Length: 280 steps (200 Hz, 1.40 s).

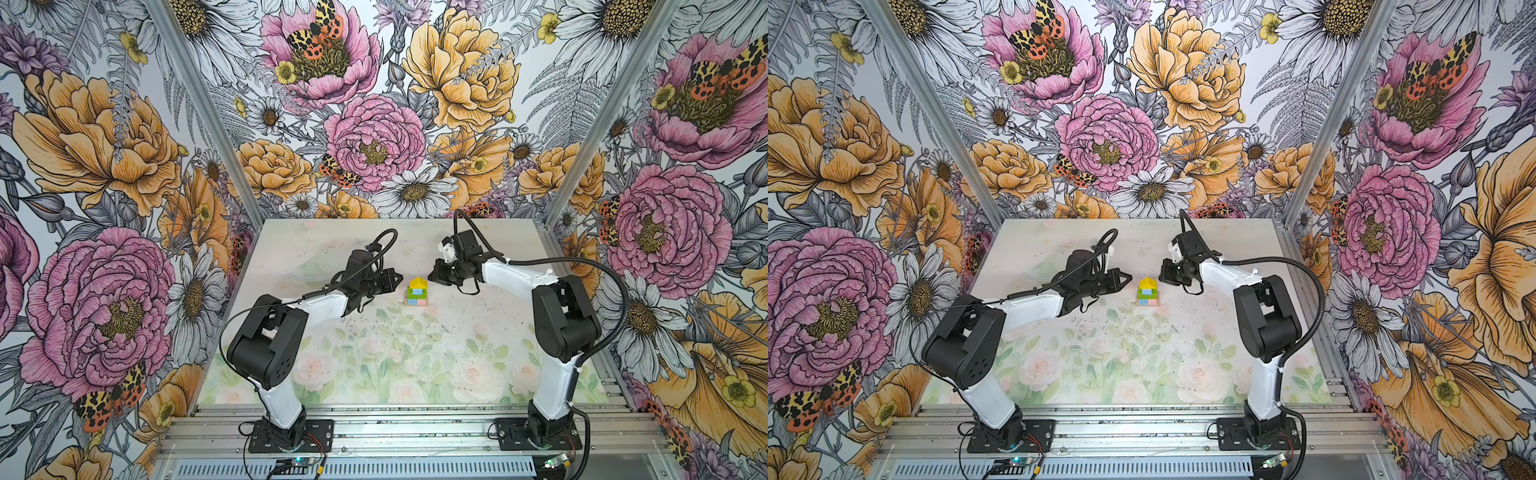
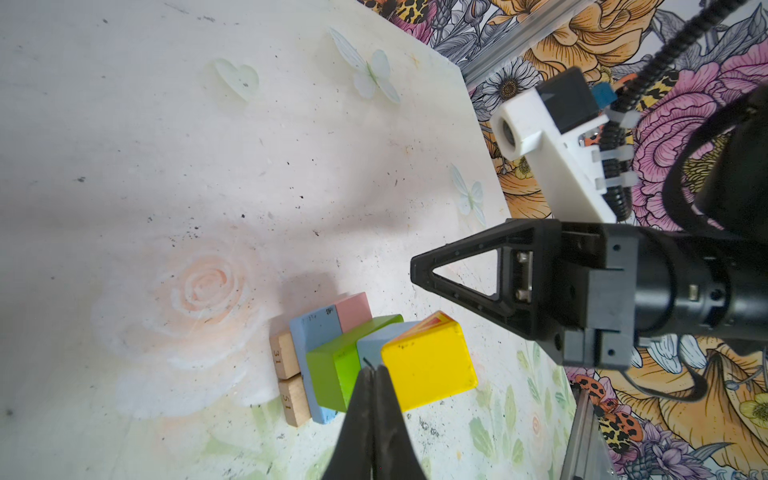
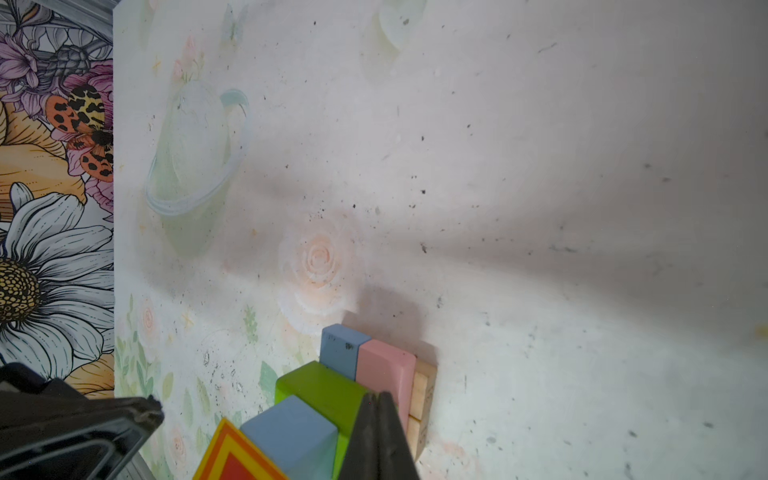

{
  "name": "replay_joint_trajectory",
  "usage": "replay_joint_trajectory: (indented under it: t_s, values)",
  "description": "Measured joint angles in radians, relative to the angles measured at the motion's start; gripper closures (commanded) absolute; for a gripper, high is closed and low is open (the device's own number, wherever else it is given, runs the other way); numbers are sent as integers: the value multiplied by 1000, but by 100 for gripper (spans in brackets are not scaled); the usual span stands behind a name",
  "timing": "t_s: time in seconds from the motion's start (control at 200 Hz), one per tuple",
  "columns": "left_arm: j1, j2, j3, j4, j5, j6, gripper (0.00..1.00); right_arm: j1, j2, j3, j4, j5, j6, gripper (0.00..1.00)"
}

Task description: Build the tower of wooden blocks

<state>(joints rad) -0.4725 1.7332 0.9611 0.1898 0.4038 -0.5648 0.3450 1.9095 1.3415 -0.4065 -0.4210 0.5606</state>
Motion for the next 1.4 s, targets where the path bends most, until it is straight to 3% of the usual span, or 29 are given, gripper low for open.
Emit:
replay_joint_trajectory:
  t_s: [0.445,1.401]
  values:
    - [13,-13,-19,-3,-14,19,100,-2,-121,-76,0,34,26,100]
    - [13,-15,-34,-2,-15,19,100,38,-123,-91,0,35,53,100]
